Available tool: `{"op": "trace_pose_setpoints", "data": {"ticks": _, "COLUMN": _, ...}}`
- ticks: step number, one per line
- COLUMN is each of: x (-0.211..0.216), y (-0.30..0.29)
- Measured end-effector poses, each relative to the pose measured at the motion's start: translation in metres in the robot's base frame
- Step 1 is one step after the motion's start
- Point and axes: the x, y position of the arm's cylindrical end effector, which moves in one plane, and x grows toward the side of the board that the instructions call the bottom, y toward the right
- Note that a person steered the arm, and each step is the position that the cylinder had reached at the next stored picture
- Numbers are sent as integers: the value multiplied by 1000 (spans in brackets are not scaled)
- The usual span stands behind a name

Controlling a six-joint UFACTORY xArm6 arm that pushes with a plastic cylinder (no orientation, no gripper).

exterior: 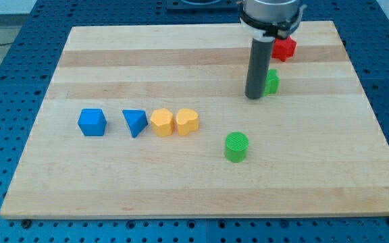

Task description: Push the green circle diagonally below the green star

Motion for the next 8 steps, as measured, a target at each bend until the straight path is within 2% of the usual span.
{"op": "trace_pose_setpoints", "data": {"ticks": 1, "x": 47, "y": 36}}
{"op": "trace_pose_setpoints", "data": {"ticks": 2, "x": 110, "y": 34}}
{"op": "trace_pose_setpoints", "data": {"ticks": 3, "x": 149, "y": -14}}
{"op": "trace_pose_setpoints", "data": {"ticks": 4, "x": 144, "y": -57}}
{"op": "trace_pose_setpoints", "data": {"ticks": 8, "x": 86, "y": -20}}
